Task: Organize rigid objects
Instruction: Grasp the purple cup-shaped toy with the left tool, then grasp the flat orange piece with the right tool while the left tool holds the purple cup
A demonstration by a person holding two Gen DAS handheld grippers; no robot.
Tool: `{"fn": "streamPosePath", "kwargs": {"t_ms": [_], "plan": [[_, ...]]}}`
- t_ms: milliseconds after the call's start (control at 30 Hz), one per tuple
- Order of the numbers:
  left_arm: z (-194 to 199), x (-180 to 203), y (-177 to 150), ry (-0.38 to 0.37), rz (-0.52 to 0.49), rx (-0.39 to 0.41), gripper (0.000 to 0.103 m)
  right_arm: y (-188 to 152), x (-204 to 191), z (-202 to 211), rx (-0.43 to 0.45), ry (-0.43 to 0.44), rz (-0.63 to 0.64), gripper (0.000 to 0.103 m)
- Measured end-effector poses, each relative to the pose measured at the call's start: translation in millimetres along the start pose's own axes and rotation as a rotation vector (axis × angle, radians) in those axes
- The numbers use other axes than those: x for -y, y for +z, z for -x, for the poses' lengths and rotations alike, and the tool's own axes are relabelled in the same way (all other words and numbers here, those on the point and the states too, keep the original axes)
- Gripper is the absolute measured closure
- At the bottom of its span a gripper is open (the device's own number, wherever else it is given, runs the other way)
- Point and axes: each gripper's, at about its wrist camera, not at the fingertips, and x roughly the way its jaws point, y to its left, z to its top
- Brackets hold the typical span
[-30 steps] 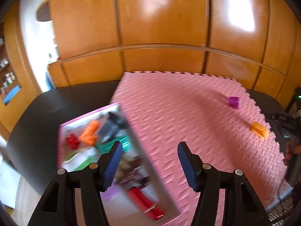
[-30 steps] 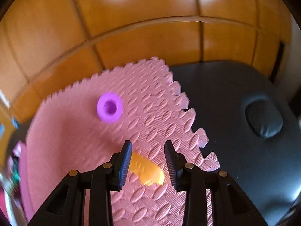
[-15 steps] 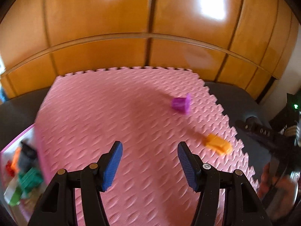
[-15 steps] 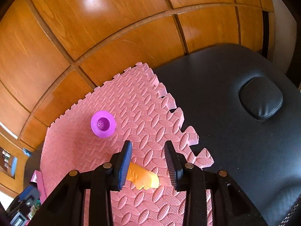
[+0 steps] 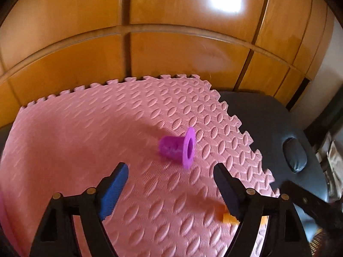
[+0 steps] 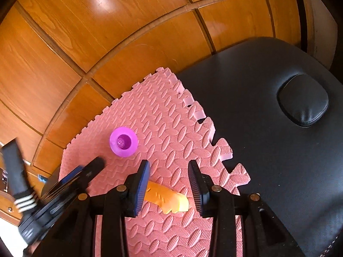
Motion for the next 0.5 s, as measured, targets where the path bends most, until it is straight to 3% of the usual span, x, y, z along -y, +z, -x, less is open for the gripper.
{"fn": "streamPosePath", "kwargs": {"t_ms": [267,367,400,500], "plan": [[-49.2,4.5,20.9,0.015,-0.074,-0.003,0.025,-2.7,-5.3,-4.9,-0.034,0.024,0.017,0.066],[-64.4,1.2,22.1,0.011,-0.077,-0.032,0.039,-3.6,-5.5,-6.9,-0.043,0.029,0.019,0.066],[-69.5,1.0,21.0,-0.006,-0.08,-0.05,0.051,-3.5,-5.3,-7.6,-0.044,0.028,0.018,0.066],[-68.8,3.7,16.9,-0.014,-0.102,-0.041,0.052,-4.1,-4.7,-10.1,-0.053,0.019,0.016,0.066]]}}
